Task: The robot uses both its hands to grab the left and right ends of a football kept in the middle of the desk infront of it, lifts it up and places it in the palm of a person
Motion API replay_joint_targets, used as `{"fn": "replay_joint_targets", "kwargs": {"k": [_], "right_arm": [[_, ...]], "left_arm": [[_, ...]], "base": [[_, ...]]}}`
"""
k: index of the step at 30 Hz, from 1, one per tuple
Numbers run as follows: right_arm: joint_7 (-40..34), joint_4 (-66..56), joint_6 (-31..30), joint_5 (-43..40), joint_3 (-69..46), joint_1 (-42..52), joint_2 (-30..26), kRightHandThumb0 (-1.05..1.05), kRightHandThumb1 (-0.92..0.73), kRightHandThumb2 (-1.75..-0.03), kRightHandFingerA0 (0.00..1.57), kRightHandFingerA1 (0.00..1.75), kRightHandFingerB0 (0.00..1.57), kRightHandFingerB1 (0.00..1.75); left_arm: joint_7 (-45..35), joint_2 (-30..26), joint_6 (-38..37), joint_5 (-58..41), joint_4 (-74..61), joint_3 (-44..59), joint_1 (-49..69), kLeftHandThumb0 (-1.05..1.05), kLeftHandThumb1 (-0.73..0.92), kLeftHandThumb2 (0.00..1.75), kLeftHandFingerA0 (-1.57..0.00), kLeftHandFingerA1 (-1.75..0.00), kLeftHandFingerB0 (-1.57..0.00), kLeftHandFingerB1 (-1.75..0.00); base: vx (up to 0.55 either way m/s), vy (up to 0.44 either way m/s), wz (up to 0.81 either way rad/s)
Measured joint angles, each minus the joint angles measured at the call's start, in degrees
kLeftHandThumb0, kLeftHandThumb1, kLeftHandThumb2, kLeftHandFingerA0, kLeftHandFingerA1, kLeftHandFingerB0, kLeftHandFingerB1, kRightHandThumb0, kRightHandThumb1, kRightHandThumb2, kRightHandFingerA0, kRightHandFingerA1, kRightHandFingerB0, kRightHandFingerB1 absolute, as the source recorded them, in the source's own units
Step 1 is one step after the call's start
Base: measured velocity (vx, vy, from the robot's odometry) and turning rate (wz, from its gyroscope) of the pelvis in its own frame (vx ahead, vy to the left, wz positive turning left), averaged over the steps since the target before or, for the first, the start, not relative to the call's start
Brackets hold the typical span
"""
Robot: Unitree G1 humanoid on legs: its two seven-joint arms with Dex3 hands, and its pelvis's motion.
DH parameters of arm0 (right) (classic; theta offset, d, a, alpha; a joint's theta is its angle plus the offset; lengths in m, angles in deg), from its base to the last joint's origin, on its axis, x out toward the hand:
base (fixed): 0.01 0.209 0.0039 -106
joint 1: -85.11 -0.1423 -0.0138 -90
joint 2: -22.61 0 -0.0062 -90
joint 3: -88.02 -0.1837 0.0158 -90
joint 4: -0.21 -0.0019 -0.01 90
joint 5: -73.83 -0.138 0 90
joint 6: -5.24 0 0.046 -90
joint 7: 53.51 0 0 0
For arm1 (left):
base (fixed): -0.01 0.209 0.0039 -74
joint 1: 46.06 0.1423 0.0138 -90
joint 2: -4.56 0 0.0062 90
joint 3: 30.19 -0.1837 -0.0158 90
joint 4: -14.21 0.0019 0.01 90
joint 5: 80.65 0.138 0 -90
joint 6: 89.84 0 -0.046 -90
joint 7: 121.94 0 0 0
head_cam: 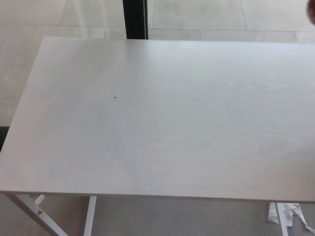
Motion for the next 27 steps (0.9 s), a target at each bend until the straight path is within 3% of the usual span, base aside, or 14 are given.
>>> {"fn": "replay_joint_targets", "kwargs": {"k": [1, 7, 8, 11, 12, 13, 14, 16, 17, 18, 19, 22, 23, 27], "right_arm": [[0.16, 0.00, 0.19, -0.01, -0.41, 1.09, 0.16, -0.63, -0.76, -0.63, 0.79, 0.68, 0.54, 0.40], [1.12, 1.76, 1.93, -0.03, -4.34, 9.26, 0.35, -0.60, -0.70, -0.61, 0.81, 0.77, 0.52, 0.42], [1.24, 2.64, 2.27, -0.03, -4.85, 10.34, 0.34, -0.62, -0.60, -0.99, 0.79, 0.86, 0.45, 0.58], [1.41, 4.46, 2.70, -0.03, -5.89, 12.85, 0.35, -0.64, -0.70, -0.61, 0.65, 1.01, 0.38, 0.49], [1.44, 4.71, 2.73, -0.03, -6.15, 13.28, 0.35, -0.71, -0.58, -0.95, 0.71, 1.06, 0.27, 0.57], [1.47, 4.86, 2.77, -0.04, -6.32, 13.58, 0.35, -0.64, -0.68, -0.62, 0.54, 1.28, 0.25, 0.50], [1.49, 4.94, 2.77, -0.06, -6.55, 14.00, 0.35, -0.65, -0.55, -0.94, 0.67, 1.11, 0.23, 0.58], [1.47, 4.96, 2.74, -0.17, -6.73, 14.15, 0.35, -0.65, -0.55, -0.94, 0.67, 1.11, 0.23, 0.58], [1.44, 4.97, 2.71, -0.26, -6.74, 14.09, 0.35, -0.47, -0.72, -0.61, 0.16, 0.87, 0.22, 0.53], [1.41, 4.97, 2.67, -0.36, -6.74, 14.04, 0.35, -0.47, -0.72, -0.61, 0.16, 0.87, 0.22, 0.53], [1.23, 5.24, 2.20, -0.72, -6.75, 13.06, 0.06, -0.43, -0.74, -0.62, 0.12, 0.79, 0.27, 0.55], [-0.05, 8.08, -0.38, -2.28, -6.85, 6.24, -2.52, -0.49, -0.76, -0.63, 0.09, 0.96, 0.16, 0.55], [-0.36, 8.95, -0.88, -2.58, -6.84, 4.42, -3.19, -0.50, -0.79, -0.62, 0.10, 0.85, 0.13, 0.49], [-2.44, 14.71, -2.97, -4.20, -7.13, -4.57, -6.39, -0.57, -0.62, -0.87, 0.26, 0.79, 0.14, 0.54]], "left_arm": [[-0.10, 0.00, -0.40, -0.30, 0.55, 1.33, 1.06, -0.82, 0.86, 0.66, -0.57, -0.66, -0.32, -0.41], [-0.89, 0.01, -4.46, -3.35, 6.86, 13.07, 9.30, -0.75, 0.92, 0.67, -0.54, -0.66, -0.30, -0.39], [-0.92, 0.01, -5.24, -3.83, 8.24, 14.83, 10.40, -0.70, 0.92, 0.67, -0.53, -0.72, -0.29, -0.40], [-0.85, 0.02, -7.46, -4.89, 12.03, 19.44, 13.19, -0.70, 0.75, 1.09, -0.49, -0.75, -0.26, -0.51], [-0.80, 0.02, -8.06, -5.05, 12.98, 20.49, 13.79, -0.69, 0.84, 0.65, -0.48, -0.68, -0.23, -0.34], [-0.79, 0.02, -8.61, -5.20, 13.88, 21.32, 14.20, -0.68, 0.83, 0.65, -0.45, -0.57, -0.21, -0.33], [-0.68, -0.04, -9.48, -5.39, 15.42, 22.33, 14.69, -0.71, 0.60, 0.91, -0.39, -0.62, -0.14, -0.44], [-0.42, -0.54, -10.92, -5.60, 19.29, 23.17, 15.02, -0.71, 0.60, 0.91, -0.39, -0.62, -0.14, -0.44], [-0.23, -0.87, -11.54, -5.64, 21.38, 23.24, 15.01, -0.59, 0.70, 0.61, -0.11, -0.73, -0.14, -0.42], [-0.12, -1.26, -12.16, -5.70, 23.41, 23.27, 14.97, -0.59, 0.70, 0.61, -0.11, -0.73, -0.14, -0.42], [0.06, -1.67, -12.72, -5.63, 25.08, 23.10, 14.96, -0.37, 0.55, 1.06, -0.10, -0.61, -0.01, -0.53], [0.84, -2.17, -13.15, -5.05, 25.43, 21.29, 14.69, -0.37, 0.57, 1.09, -0.11, -0.61, 0.00, -0.51], [1.03, -2.21, -13.22, -4.86, 25.32, 20.80, 14.50, -0.60, 0.76, 0.63, -0.14, -0.77, -0.20, -0.42], [2.04, -2.44, -13.90, -3.75, 26.03, 17.02, 13.91, -0.58, 0.75, 0.64, -0.24, -0.66, -0.26, -0.45]], "base": [[0.00, 0.000, 0.00], [0.00, 0.000, 0.00], [0.00, 0.000, 0.00], [0.00, 0.000, 0.00], [0.00, 0.000, 0.00], [0.00, 0.000, 0.00], [0.00, 0.000, 0.00], [0.00, 0.000, 0.00], [0.00, 0.000, 0.00], [0.00, 0.000, 0.00], [0.00, 0.000, 0.00], [0.00, 0.000, 0.00], [0.00, 0.000, 0.00], [0.00, 0.000, 0.00]]}}
